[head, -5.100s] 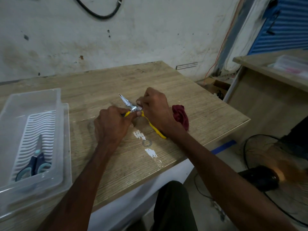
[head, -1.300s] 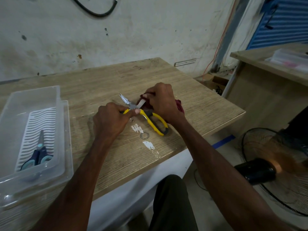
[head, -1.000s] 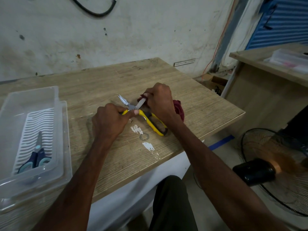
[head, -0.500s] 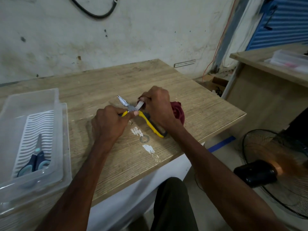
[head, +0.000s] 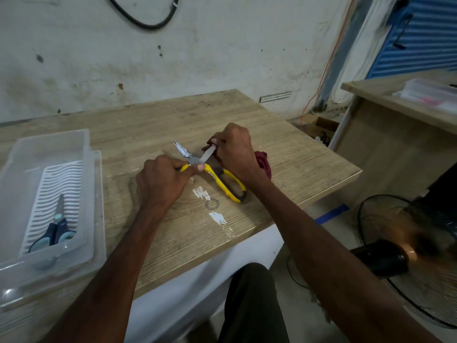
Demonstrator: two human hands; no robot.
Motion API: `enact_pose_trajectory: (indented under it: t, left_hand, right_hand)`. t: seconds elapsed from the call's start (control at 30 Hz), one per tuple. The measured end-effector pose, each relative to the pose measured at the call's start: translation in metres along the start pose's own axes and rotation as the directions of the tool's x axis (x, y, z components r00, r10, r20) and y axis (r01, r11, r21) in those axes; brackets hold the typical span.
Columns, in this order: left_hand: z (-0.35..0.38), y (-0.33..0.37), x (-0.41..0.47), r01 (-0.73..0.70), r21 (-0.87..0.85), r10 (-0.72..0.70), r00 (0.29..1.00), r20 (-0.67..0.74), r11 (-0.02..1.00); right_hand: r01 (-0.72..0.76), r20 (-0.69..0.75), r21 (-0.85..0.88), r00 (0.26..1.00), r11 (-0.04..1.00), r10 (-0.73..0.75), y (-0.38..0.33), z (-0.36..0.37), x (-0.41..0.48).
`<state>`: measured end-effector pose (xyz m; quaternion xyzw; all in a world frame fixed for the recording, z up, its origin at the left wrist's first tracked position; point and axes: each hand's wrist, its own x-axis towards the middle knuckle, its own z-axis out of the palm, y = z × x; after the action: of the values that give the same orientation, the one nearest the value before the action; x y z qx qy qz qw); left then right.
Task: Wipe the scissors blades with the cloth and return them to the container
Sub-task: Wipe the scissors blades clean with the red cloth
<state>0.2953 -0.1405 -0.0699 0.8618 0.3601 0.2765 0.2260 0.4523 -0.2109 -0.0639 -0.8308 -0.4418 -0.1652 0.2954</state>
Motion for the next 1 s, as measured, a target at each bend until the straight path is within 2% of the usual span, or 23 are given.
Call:
enact_pose_trajectory:
  t: [0.07,0.1,0.2,0.23,0.3,0.37,0.5,0.57,0.63,0.7,0.73,0.83,0.9,1.0]
  left_hand:
    - [-0.001,0.000,0.001,-0.003,0.003,0.003,1.000,0.003,1.000]
    - [-0.001,-0.001,0.001,0.010,-0.001,-0.010,1.000,0.002,1.000]
    - [0.001,-0.002,0.003,0.031,0.012,-0.031,1.000,-0.004,0.999]
    - [0.001,-0.002,0.003,0.022,0.018,-0.022,1.000,0.007,1.000]
    - [0.002,-0.003,0.001,-0.001,0.012,0.001,1.000,0.000,1.000]
    - [0.001,-0.004,0.000,0.009,-0.032,-0.010,1.000,-0.025,0.999]
    - [0.002,-0.006,0.002,0.027,-0.023,-0.028,0.999,-0.037,0.999]
    - [0.003,-0.007,0.003,0.033,-0.012,-0.033,0.999,-0.033,0.999]
    - [0.003,-0.007,0.004,0.025,-0.018,-0.025,0.999,-0.033,1.000]
    - [0.003,-0.007,0.003,0.017,-0.011,-0.018,0.999,-0.030,1.000]
    - [0.003,-0.007,0.003,0.008,-0.008,-0.009,1.000,-0.029,1.000]
    - [0.004,-0.007,0.003,0.011,-0.012,-0.011,0.999,-0.034,1.000]
    - [0.005,-0.007,0.003,0.016,-0.003,-0.016,1.000,-0.022,1.000]
    - [0.006,-0.009,0.004,0.007,0.019,-0.007,1.000,-0.004,1.000]
  right_hand:
    - [-0.080,-0.009,0.012,0.997,0.997,0.080,-0.002,0.001,0.005]
    - [-0.057,0.008,0.013,0.998,0.998,0.056,-0.008,0.001,-0.001]
    - [0.154,0.057,0.027,0.986,0.988,-0.156,-0.015,0.000,-0.029]
    - [0.154,0.034,0.026,0.987,0.988,-0.155,-0.010,-0.002,-0.026]
    - [0.016,-0.056,0.046,0.998,0.999,-0.013,0.003,-0.001,-0.007]
    - [-0.171,-0.056,0.140,0.982,0.975,0.180,0.011,0.003,0.004]
    - [-0.313,-0.203,0.395,0.887,0.864,0.414,0.013,-0.001,-0.008]
    - [-0.260,-0.214,0.425,0.902,0.867,0.375,0.002,-0.010,-0.017]
    - [-0.134,-0.117,0.327,0.977,0.935,0.181,-0.009,-0.011,-0.024]
    - [-0.011,-0.030,0.228,0.999,0.974,0.018,-0.017,-0.008,-0.032]
    - [0.014,-0.030,0.230,1.000,0.973,-0.007,-0.019,-0.007,-0.035]
    - [0.027,-0.046,0.332,0.999,0.943,-0.012,-0.021,-0.014,-0.041]
    - [0.040,-0.017,0.339,0.999,0.940,-0.036,-0.019,-0.015,-0.041]
    - [-0.033,-0.040,0.317,0.998,0.948,0.048,-0.008,-0.011,-0.025]
